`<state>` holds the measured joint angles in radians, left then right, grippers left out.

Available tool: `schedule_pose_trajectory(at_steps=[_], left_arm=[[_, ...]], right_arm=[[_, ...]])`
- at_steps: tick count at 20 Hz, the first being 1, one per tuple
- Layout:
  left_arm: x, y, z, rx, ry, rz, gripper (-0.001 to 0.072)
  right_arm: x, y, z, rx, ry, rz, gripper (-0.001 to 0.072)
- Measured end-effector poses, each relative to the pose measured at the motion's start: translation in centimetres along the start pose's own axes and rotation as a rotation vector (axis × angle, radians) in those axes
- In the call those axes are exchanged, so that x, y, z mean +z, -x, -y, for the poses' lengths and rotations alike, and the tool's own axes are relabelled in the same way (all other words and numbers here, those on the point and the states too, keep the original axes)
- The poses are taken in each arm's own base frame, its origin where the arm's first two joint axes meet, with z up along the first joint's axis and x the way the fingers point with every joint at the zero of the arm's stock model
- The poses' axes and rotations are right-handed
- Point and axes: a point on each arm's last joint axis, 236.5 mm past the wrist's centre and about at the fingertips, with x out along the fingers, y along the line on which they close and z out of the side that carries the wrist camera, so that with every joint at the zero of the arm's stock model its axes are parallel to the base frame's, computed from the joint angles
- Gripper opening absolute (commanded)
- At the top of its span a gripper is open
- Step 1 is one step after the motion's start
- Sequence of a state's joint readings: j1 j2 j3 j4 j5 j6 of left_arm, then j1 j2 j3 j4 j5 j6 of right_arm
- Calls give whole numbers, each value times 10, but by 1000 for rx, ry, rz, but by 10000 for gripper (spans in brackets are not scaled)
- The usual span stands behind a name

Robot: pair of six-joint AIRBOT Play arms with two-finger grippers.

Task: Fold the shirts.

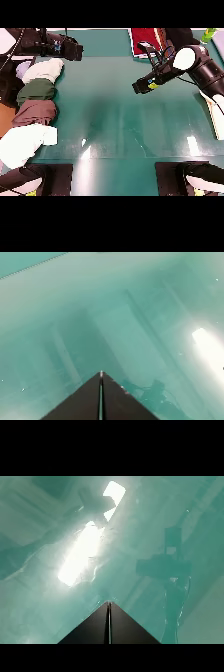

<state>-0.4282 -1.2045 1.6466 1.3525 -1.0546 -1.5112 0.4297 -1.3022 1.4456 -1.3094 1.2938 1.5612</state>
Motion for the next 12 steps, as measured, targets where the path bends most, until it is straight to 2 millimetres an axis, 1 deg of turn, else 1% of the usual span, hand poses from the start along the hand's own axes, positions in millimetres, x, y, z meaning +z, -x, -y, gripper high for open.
schedule_pose_trajectory(at_steps=[10, 12], left_arm=[[0, 0, 0, 0, 0, 0, 30], [3, 0, 0, 1, 0, 13, 30]], right_arm=[[2, 0, 0, 0, 0, 7, 20], [2, 0, 0, 0, 0, 9, 20]])
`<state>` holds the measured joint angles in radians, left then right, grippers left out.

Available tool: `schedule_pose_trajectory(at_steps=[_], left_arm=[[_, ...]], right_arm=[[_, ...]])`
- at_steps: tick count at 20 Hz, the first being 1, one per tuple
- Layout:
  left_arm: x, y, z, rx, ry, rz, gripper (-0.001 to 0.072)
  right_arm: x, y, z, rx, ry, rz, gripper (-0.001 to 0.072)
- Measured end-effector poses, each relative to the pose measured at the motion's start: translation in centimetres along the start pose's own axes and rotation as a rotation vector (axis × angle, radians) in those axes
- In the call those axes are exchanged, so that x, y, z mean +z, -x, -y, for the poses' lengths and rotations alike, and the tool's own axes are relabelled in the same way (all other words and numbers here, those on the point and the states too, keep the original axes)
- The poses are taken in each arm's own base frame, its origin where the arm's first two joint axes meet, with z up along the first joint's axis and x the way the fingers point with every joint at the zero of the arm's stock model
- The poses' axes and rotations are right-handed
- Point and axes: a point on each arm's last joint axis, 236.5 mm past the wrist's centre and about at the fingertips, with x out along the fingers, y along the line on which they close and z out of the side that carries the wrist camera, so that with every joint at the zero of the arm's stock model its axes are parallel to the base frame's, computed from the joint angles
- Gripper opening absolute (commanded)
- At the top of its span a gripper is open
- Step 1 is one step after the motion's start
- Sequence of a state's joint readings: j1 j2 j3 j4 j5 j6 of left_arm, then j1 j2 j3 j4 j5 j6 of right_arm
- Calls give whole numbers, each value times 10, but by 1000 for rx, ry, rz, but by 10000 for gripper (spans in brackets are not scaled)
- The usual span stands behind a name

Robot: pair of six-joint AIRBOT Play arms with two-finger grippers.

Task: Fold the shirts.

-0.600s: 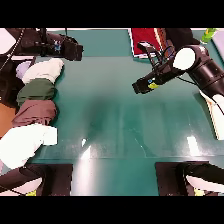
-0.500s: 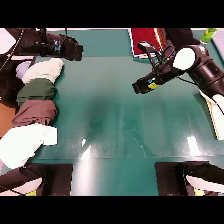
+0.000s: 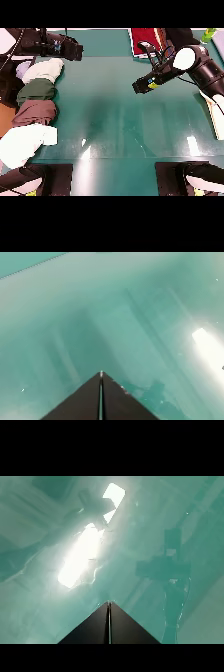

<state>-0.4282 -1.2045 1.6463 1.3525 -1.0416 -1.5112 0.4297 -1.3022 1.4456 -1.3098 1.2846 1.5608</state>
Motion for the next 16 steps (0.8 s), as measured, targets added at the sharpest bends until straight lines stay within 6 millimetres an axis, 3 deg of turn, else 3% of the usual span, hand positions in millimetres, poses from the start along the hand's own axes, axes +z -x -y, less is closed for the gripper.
schedule_pose_trajectory(at_steps=[1, 2, 3, 4, 5, 8, 10, 14, 16], left_arm=[[4, 0, 0, 1, 0, 15, 31], [9, 0, -2, 7, -5, 37, 78], [13, 0, -7, 29, -21, 54, 377], [16, 0, -18, 70, -41, 66, 582], [18, 0, -36, 130, -47, 74, 621], [12, -5, -117, 341, 3, 53, 622], [-7, -13, -176, 455, 57, -1, 623], [-74, -45, -282, 600, 183, -156, 623], [-110, -64, -322, 638, 228, -223, 623]], right_arm=[[0, 0, 0, 0, 0, 1, 20], [0, 0, 0, 0, 0, 2, 20], [1, 0, 0, 0, 0, 2, 20], [1, 0, 0, 0, 0, 3, 20], [1, 0, 0, 0, 0, 3, 20], [3, 0, 0, -1, 12, 11, 20], [4, 0, 0, -2, 19, 19, 20], [7, 0, 0, -2, 23, 31, 20], [7, 0, 0, 1, 24, 31, 20]])
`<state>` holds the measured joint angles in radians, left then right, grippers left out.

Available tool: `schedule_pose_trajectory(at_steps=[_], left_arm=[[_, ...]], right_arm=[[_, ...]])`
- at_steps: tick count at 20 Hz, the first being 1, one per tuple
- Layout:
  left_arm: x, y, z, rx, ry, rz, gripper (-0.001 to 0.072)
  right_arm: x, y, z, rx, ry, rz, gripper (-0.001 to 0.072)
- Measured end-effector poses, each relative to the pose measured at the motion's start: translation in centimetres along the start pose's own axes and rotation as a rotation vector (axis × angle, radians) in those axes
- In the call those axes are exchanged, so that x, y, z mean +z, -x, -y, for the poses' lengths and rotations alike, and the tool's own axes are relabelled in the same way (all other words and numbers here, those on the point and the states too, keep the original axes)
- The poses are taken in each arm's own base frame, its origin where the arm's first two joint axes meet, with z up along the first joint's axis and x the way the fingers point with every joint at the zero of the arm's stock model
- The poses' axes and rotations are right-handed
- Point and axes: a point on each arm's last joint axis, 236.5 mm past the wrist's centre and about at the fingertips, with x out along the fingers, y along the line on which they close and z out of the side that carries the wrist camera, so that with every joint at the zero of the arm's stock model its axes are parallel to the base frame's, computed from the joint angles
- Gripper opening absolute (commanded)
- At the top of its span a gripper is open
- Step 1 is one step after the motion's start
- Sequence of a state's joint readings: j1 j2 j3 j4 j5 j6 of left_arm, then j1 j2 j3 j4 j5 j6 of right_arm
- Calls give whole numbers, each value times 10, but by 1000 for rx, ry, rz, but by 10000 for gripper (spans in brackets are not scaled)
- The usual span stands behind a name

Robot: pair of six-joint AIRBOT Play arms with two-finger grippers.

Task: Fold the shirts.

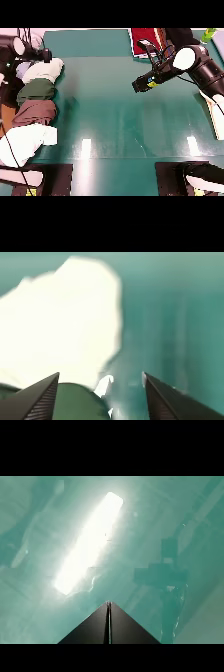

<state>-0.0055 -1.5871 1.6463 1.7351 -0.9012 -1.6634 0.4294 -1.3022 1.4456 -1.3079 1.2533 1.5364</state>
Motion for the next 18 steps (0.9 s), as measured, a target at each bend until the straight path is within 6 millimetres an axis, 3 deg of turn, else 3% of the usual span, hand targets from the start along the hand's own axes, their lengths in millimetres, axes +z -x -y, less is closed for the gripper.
schedule_pose_trajectory(at_steps=[4, 8, 9, 10, 11, 13, 15, 17, 18], left_arm=[[-41, -76, -27, 37, 28, -96, 623], [-59, -117, -32, 40, 33, -107, 617], [-60, -122, -33, 40, 34, -101, 414], [-60, -126, -33, 40, 35, -99, 89], [-60, -127, -33, 40, 35, -97, 31], [-54, -125, -36, 44, 39, -90, 30], [-34, -110, -40, 50, 46, -57, 29], [14, -69, -44, 55, 50, 55, 29], [43, -38, -44, 55, 44, 127, 29]], right_arm=[[0, 0, -1, 4, 0, -1, 20], [0, 0, -1, 6, -1, -2, 20], [0, 0, -1, 6, 0, -2, 20], [0, 0, -1, 6, -1, -2, 20], [0, 0, -1, 6, -1, -2, 20], [0, 1, -2, 6, 0, 2, 20], [3, 9, -4, 6, 5, 27, 20], [11, 25, -6, 2, 15, 86, 20], [17, 36, -8, 2, 20, 127, 20]])
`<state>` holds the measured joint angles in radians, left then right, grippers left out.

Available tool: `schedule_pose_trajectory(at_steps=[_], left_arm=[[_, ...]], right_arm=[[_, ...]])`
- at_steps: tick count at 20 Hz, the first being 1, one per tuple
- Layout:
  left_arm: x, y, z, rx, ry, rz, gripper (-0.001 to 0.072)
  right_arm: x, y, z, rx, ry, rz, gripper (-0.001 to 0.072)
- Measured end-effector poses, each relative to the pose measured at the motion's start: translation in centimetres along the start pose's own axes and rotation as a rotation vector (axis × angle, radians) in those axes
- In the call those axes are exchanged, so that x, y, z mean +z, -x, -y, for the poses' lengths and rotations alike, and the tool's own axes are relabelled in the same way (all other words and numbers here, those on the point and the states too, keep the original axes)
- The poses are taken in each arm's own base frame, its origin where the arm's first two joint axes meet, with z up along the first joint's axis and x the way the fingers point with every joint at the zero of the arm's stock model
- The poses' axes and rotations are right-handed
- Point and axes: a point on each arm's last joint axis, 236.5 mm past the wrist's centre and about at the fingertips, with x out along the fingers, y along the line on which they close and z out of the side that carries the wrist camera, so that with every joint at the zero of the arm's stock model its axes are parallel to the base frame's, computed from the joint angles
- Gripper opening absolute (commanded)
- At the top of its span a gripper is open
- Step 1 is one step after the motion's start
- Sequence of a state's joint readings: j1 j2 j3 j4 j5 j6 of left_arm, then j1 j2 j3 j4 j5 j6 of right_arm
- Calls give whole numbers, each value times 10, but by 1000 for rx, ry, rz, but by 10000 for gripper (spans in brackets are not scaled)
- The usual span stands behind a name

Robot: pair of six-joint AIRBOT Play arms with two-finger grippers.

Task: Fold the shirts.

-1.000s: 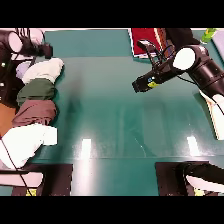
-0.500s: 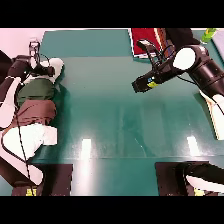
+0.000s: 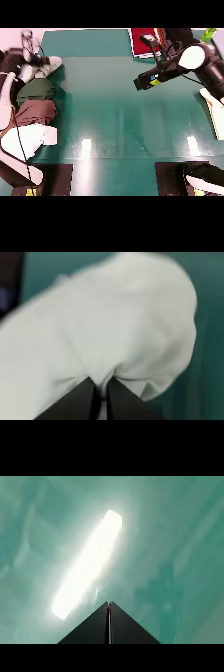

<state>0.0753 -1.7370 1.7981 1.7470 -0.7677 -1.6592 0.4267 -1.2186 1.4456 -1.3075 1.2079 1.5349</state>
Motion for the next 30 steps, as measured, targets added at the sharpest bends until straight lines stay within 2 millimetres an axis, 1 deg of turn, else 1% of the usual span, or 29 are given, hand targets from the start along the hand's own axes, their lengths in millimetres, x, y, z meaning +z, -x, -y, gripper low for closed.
schedule_pose_trajectory(at_steps=[1, 2, 3, 4, 5, 6, 7, 8, 9, 10, 11, 12, 13, 15, 16, 17, 20, 21, 23, 24, 25, 26, 27, 28, 29, 30], left_arm=[[32, 32, 2, -5, -11, 75, 29], [68, 76, 5, -13, -28, 170, 28], [97, 123, 9, -22, -45, 253, 28], [117, 166, 15, -34, -62, 317, 28], [134, 215, 23, -52, -81, 386, 28], [145, 260, 30, -73, -96, 448, 28], [151, 303, 39, -101, -111, 503, 28], [150, 336, 48, -131, -125, 530, 28], [144, 363, 58, -166, -143, 541, 28], [136, 382, 68, -200, -159, 536, 28], [127, 394, 80, -235, -179, 521, 28], [112, 399, 94, -273, -205, 481, 28], [95, 396, 111, -310, -236, 425, 28], [57, 382, 146, -384, -295, 309, 28], [34, 370, 165, -420, -330, 235, 28], [5, 355, 188, -461, -369, 145, 29], [-85, 320, 251, -588, -469, -91, 30], [-116, 311, 270, -627, -497, -163, 30], [-165, 299, 305, -701, -526, -263, 41], [-185, 293, 318, -724, -536, -305, 358], [-198, 288, 329, -746, -532, -326, 604], [-204, 282, 336, -753, -523, -329, 601], [-207, 276, 337, -750, -512, -340, 601], [-201, 271, 335, -747, -481, -331, 600], [-193, 266, 327, -734, -451, -326, 600], [-187, 260, 315, -713, -423, -328, 601]], right_arm=[[9, 13, 0, -2, 2, 53, 20], [19, 28, 1, -9, 2, 109, 20], [30, 44, 3, -18, -1, 169, 20], [41, 64, 7, -29, -5, 229, 20], [52, 84, 12, -43, -11, 288, 20], [62, 102, 18, -59, -18, 340, 20], [72, 121, 24, -77, -25, 390, 20], [80, 138, 30, -94, -32, 436, 20], [87, 154, 36, -113, -40, 474, 20], [93, 169, 42, -131, -47, 513, 20], [97, 182, 48, -147, -55, 543, 20], [101, 193, 52, -160, -59, 566, 20], [103, 201, 54, -169, -62, 586, 20], [106, 211, 56, -177, -66, 606, 20], [106, 214, 57, -181, -67, 609, 20], [106, 216, 58, -184, -68, 610, 20], [103, 215, 59, -186, -72, 595, 20], [101, 213, 60, -186, -74, 582, 20], [98, 206, 63, -186, -80, 555, 21], [96, 201, 64, -184, -84, 536, 20], [94, 195, 66, -183, -88, 514, 20], [92, 190, 68, -181, -92, 494, 20], [90, 183, 70, -180, -97, 469, 20], [86, 176, 72, -178, -102, 438, 20], [80, 167, 74, -175, -109, 398, 20], [71, 157, 76, -171, -117, 345, 20]])
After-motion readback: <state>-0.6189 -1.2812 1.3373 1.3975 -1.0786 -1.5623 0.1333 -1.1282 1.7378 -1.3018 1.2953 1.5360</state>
